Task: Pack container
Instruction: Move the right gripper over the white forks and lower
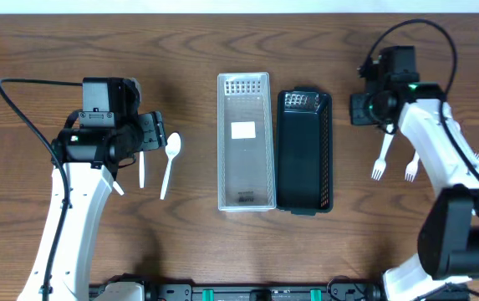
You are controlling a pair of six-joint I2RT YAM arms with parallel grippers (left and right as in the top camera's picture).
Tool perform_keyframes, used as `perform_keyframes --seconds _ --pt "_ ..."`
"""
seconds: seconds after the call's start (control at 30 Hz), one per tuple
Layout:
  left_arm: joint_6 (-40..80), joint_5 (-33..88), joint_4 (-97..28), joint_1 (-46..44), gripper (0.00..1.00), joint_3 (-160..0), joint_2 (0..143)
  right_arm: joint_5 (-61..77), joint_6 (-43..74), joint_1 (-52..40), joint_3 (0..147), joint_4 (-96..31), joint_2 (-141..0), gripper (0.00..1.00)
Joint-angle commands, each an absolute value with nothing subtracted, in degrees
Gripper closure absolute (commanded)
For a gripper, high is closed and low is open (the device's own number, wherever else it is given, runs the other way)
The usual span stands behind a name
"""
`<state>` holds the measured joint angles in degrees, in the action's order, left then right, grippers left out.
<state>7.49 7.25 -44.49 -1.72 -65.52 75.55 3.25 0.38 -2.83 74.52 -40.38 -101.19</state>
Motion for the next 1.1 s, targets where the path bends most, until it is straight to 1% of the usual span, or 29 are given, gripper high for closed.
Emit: perform_keyframes --seconds 0.0,0.17,0.63,0.77,1.07 --pt "7.16 6.59 -44.91 -1.91 0.27 -66.50 75.59 6.52 0.36 -5.10 75.33 -39.35 -102.94 0.74" --pt "7.16 6.59 -44.97 -1.91 0.27 -66.50 75.59 9.69 0.36 -6.44 75.33 -38.00 -103.63 0.71" --pt "7.16 6.59 -44.95 -1.91 0.27 -66.50 75.59 9.50 0.34 -6.61 75.33 -38.11 -103.63 0.72" --pt "7.16 6.59 -44.95 -1.91 0.27 -66.50 75.59 11.90 0.16 -6.61 75.33 -38.09 -103.63 0.71" --pt "7.16 6.59 -44.95 -1.91 0.27 -66.50 75.59 12.08 0.16 -6.61 75.33 -38.09 -103.63 0.70"
